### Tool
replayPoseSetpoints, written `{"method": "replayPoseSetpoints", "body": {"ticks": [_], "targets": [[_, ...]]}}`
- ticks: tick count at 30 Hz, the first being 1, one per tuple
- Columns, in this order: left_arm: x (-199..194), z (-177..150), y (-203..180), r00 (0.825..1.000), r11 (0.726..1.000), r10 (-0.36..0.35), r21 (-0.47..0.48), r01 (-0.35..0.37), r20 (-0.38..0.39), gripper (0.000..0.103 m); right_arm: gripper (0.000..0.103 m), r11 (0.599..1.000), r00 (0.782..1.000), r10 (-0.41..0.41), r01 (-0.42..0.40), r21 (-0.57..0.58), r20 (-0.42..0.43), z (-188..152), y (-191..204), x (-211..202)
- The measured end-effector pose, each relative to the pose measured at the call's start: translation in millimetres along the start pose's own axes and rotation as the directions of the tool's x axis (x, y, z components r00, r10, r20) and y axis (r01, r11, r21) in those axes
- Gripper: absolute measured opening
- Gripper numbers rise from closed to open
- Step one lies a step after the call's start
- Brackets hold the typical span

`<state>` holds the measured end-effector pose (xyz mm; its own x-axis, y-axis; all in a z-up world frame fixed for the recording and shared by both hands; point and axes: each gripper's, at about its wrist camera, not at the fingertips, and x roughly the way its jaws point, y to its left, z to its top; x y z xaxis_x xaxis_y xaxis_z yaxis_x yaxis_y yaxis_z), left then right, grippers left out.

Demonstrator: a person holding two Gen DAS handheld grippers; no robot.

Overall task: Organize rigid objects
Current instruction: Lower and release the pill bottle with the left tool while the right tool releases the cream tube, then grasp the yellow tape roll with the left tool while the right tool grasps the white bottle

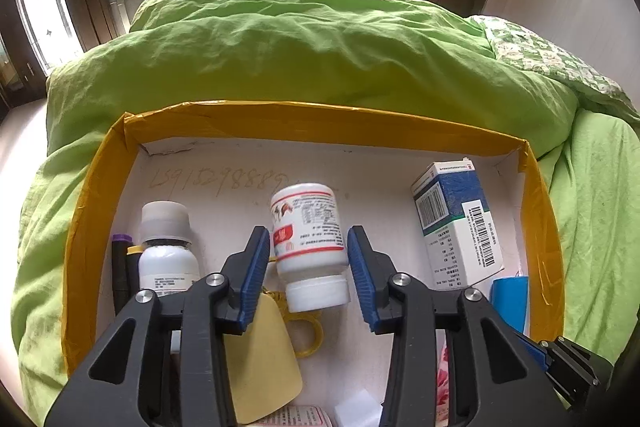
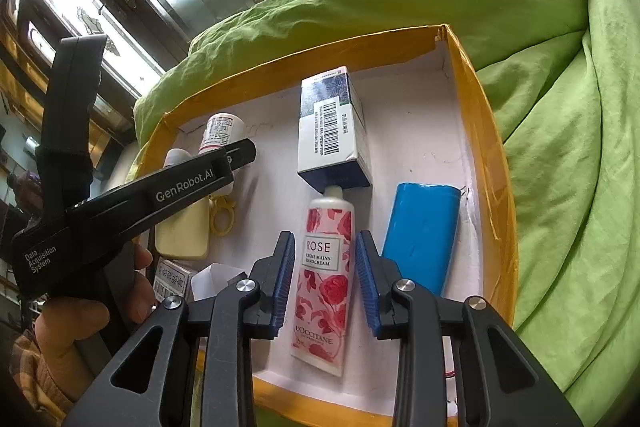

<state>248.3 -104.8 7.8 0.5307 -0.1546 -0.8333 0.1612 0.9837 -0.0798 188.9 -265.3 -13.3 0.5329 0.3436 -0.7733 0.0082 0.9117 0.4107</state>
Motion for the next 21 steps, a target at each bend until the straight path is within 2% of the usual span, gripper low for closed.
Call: {"method": "replayPoseSetpoints", "body": {"ticks": [2,7,9,10,11,15,19,21], "targets": [[-15,0,2,1.0,1.0,-0.012,0.002,0.011,0.029,0.054,0.031,1.0,1.0,0.015,-0.015,0.012,0.009,0,-3,-5],[-70,2,16,0.992,0.998,-0.059,-0.005,0.06,0.112,0.056,0.032,0.999,0.999,0.031,-0.032,0.023,0.043,-2,-5,-23],[-96,-3,27,0.987,0.998,-0.061,-0.012,0.063,0.149,0.064,0.032,0.999,0.998,0.039,-0.039,0.015,0.052,-4,-2,-31],[-107,-8,34,0.984,0.998,-0.059,-0.02,0.063,0.168,0.07,0.033,0.999,0.998,0.044,-0.044,0.008,0.055,-5,0,-35],[-118,-15,43,0.981,0.997,-0.058,-0.032,0.065,0.185,0.075,0.034,0.999,0.997,0.048,-0.047,-0.002,0.058,-7,3,-39],[-151,-58,76,0.978,0.996,-0.012,-0.088,0.031,0.209,0.075,0.041,0.998,0.996,0.059,-0.058,-0.027,0.069,-17,10,-55],[-160,-109,101,0.982,0.99,0.089,-0.119,-0.07,0.169,0.075,0.048,0.996,0.993,0.094,-0.093,-0.01,0.075,-33,14,-69],[-157,-130,110,0.986,0.985,0.102,-0.151,-0.082,0.134,0.075,0.048,0.994,0.992,0.11,-0.109,-0.005,0.056,-43,17,-68]]}}
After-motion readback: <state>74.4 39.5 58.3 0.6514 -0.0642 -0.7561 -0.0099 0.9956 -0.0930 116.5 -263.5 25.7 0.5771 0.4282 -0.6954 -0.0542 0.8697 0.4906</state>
